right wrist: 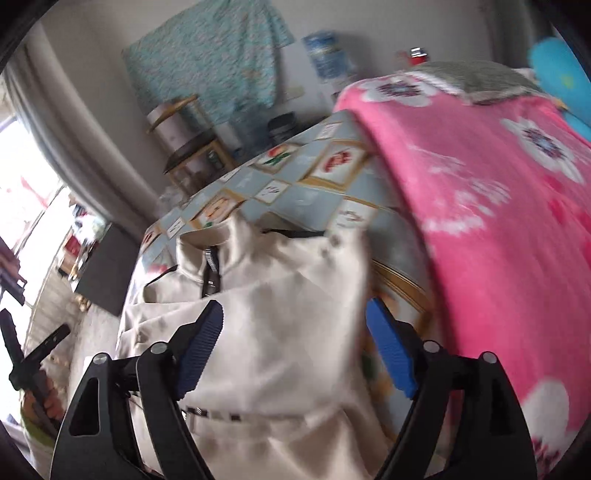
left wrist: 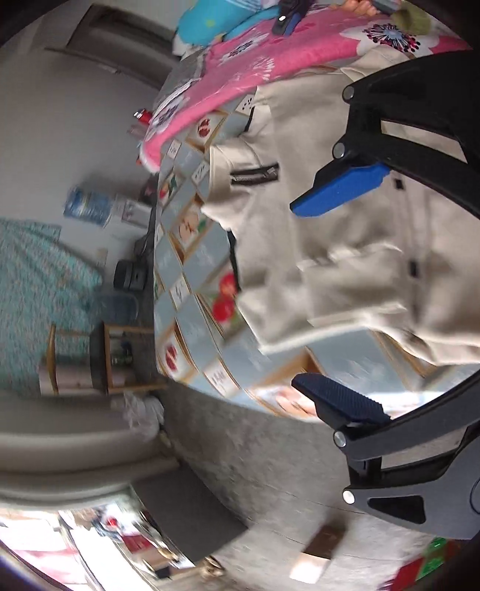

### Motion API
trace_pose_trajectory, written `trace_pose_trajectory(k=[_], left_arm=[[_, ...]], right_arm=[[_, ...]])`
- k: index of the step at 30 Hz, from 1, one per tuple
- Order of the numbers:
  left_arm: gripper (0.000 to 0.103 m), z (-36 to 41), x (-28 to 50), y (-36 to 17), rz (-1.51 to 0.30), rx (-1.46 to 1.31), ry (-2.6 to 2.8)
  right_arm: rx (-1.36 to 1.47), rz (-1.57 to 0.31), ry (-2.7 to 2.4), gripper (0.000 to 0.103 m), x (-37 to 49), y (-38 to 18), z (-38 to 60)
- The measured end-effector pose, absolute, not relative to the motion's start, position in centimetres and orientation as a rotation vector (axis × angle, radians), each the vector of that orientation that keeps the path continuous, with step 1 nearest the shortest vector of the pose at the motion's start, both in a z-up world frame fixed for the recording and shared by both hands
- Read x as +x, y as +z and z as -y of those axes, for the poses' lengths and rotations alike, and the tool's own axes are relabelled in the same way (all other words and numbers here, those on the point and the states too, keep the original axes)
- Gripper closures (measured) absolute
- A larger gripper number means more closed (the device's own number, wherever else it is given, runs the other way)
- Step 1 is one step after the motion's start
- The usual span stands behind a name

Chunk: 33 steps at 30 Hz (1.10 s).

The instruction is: Fold large clothes

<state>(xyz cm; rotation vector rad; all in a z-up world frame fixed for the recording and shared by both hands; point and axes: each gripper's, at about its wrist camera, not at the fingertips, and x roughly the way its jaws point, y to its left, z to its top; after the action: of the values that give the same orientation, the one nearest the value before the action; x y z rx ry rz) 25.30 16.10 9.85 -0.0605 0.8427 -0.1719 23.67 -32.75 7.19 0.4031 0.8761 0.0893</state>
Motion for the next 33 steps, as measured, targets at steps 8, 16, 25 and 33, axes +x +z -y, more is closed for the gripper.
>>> trace_pose_trajectory(k=[8, 16, 25, 33], left_arm=[[0.02, -5.5, 39.4, 5.2, -1.018, 0.04, -0.232], [0.02, 1.4, 50.2, -0.8, -1.181, 0.125, -0.165], [0.072, 2.4, 50.2, -1.5, -1.204, 0.074, -0.239], [0.091, 2.0, 42.6, 2.8, -1.084, 0.128, -0.44]], right_arm=[[0.327, -1.055, 0.218, 0.019, 39.4, 4.3, 26.9], [0.207, -1.215, 0.136, 0.019, 50.2, -0.8, 22.8], [0.161, -1.254, 0.21, 0.069, 48.8, -1.8, 22.5], [0.047, -1.119, 0.33, 0.091, 41.3, 3.4, 21.1]])
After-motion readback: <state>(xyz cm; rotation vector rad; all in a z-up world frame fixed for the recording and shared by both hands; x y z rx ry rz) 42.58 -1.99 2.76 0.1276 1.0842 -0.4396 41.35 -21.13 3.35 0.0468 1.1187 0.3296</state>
